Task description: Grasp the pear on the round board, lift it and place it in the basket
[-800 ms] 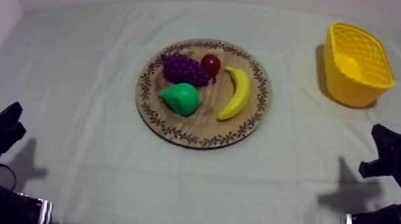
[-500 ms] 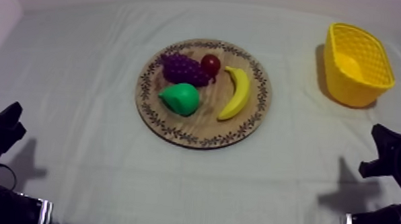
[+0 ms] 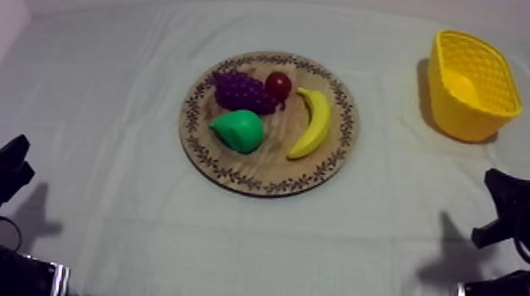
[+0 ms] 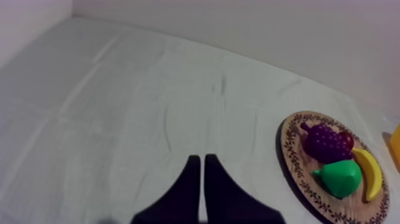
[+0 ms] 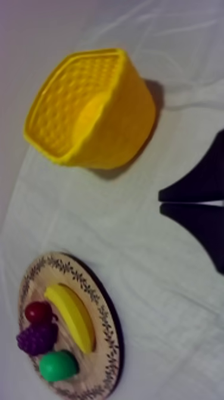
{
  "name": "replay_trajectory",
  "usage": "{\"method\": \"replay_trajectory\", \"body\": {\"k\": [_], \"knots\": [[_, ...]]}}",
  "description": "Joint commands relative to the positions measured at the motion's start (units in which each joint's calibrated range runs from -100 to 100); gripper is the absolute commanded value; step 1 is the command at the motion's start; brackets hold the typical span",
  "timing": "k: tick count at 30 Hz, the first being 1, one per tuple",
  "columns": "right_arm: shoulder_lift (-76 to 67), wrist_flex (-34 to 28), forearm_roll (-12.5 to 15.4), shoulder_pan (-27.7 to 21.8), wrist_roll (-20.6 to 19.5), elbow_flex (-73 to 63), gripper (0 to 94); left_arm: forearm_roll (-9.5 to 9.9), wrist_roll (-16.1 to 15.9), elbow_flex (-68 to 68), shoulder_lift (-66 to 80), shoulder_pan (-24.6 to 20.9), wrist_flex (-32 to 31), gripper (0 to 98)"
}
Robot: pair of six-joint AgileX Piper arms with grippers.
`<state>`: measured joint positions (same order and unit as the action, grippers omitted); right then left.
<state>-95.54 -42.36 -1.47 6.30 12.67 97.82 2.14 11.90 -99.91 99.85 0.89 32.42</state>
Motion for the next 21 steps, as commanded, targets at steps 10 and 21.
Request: {"method": "replay_trajectory", "body": {"k": [10, 21], "knots": [[11.7, -6.0, -11.0, 11.7, -6.6, -9.4, 0.4, 0.03, 0.0, 0.0, 0.0, 0.0, 0.0, 0.1], [32.5, -20.6, -9.4, 17.5, 0.4, -35.9, 0.7, 0.03, 0.0, 0.0, 0.0, 0.0, 0.0, 0.1]]}}
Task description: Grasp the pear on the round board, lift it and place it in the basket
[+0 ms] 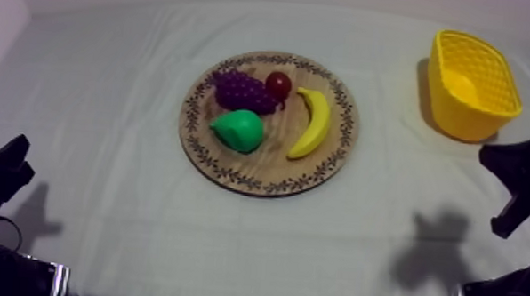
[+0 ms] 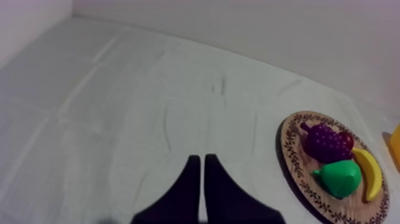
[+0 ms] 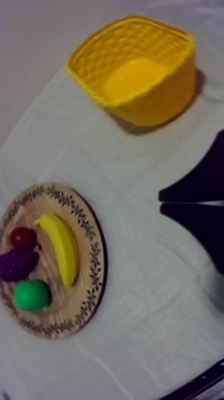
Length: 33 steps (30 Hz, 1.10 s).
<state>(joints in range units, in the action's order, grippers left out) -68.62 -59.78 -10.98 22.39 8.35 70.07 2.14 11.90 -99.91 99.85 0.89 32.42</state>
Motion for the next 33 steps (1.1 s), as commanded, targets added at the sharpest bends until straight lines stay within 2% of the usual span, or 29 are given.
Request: {"method": "replay_trajectory", "body": {"k": [1, 5, 11, 20, 24, 33], "knots": [[7.5, -5.1, 0.2, 2.3, 5.3, -11.2, 0.8, 0.03, 0.0, 0.0, 0.0, 0.0, 0.0, 0.1], [16.4, -12.6, 0.6, 5.8, 7.3, -23.4, 0.9, 0.03, 0.0, 0.0, 0.0, 0.0, 0.0, 0.1], [30.8, -21.2, 0.6, 10.8, 7.8, -40.3, 0.9, 0.03, 0.0, 0.0, 0.0, 0.0, 0.0, 0.1], [51.9, -34.1, 4.3, 13.3, 11.4, -67.5, 0.9, 0.03, 0.0, 0.0, 0.0, 0.0, 0.0, 0.1], [60.6, -36.7, 4.6, 14.4, 11.2, -77.2, 1.3, 0.03, 0.0, 0.0, 0.0, 0.0, 0.0, 0.1], [79.2, -38.2, 3.0, 16.5, 9.9, -95.1, 4.3, 0.03, 0.0, 0.0, 0.0, 0.0, 0.0, 0.1]]}}
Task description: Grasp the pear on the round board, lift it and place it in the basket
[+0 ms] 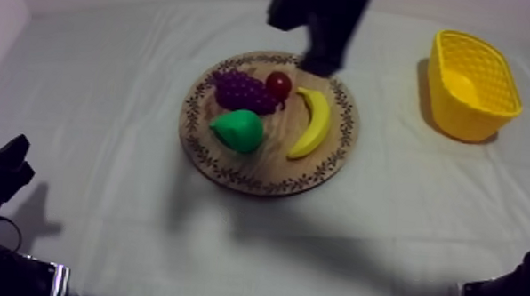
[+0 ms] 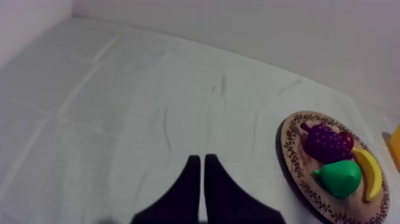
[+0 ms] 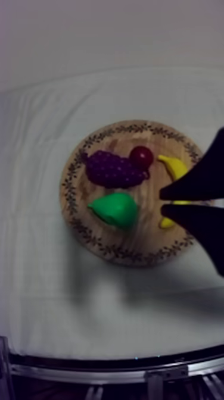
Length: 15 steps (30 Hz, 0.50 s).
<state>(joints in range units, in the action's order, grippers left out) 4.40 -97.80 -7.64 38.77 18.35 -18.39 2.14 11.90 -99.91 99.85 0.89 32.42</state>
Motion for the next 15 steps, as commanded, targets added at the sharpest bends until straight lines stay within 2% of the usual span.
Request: {"method": "replay_trajectory", "body": {"k": [1, 8, 15], "knots": [[7.9, -0.2, -0.4, 0.2, -0.1, -8.5, 4.7, 0.03, 0.0, 0.0, 0.0, 0.0, 0.0, 0.1], [16.4, -0.4, -1.1, 0.2, -0.5, -18.3, 14.0, 0.03, 0.0, 0.0, 0.0, 0.0, 0.0, 0.1], [19.7, -0.4, -1.7, -0.2, -1.4, -21.8, 35.7, 0.03, 0.0, 0.0, 0.0, 0.0, 0.0, 0.1]]}}
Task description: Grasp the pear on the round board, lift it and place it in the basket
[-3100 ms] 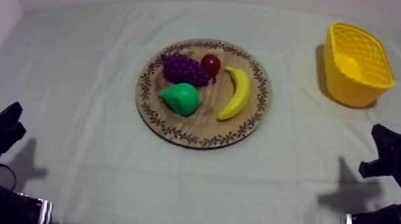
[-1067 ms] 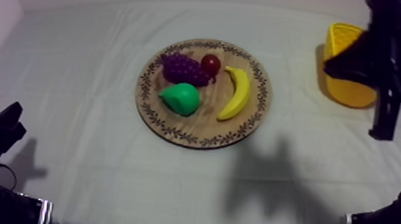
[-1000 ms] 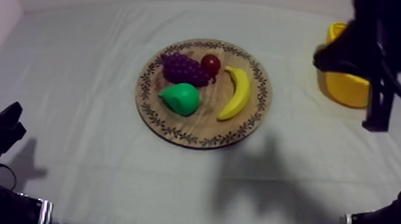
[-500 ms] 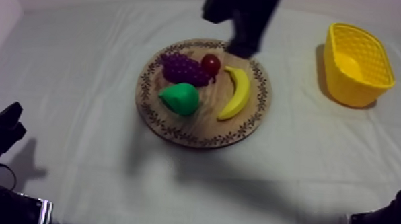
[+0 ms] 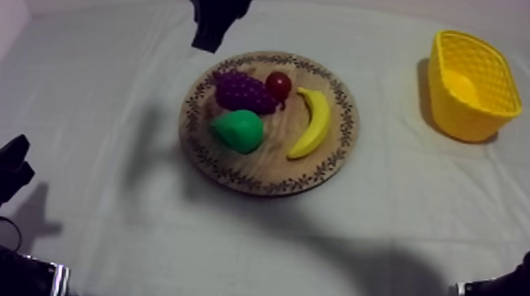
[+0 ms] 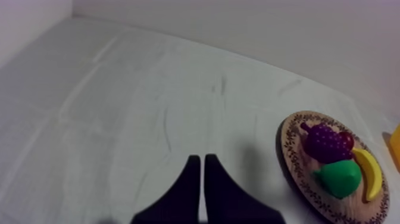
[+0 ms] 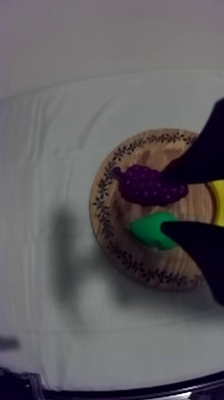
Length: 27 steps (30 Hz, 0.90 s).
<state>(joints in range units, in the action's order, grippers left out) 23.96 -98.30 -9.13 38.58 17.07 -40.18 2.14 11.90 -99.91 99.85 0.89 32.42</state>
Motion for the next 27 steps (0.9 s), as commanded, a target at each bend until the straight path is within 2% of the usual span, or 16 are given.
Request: {"method": "replay_trajectory", "body": {"k": [1, 6, 12, 19, 27], "knots": [[0.4, 0.1, -0.4, 0.0, -0.3, -0.1, 39.5, 0.03, 0.0, 0.0, 0.0, 0.0, 0.0, 0.1], [1.2, 0.1, -1.4, -0.1, -0.9, 0.4, 57.0, 0.03, 0.0, 0.0, 0.0, 0.0, 0.0, 0.1], [2.5, 0.2, -1.1, -0.5, -0.7, 3.3, 70.0, 0.03, 0.0, 0.0, 0.0, 0.0, 0.0, 0.1], [6.7, 1.5, 0.0, -1.1, -1.0, 7.7, 73.9, 0.03, 0.0, 0.0, 0.0, 0.0, 0.0, 0.1], [14.8, 5.3, 0.0, -2.1, -2.3, 11.3, 75.1, 0.03, 0.0, 0.0, 0.0, 0.0, 0.0, 0.1]]}}
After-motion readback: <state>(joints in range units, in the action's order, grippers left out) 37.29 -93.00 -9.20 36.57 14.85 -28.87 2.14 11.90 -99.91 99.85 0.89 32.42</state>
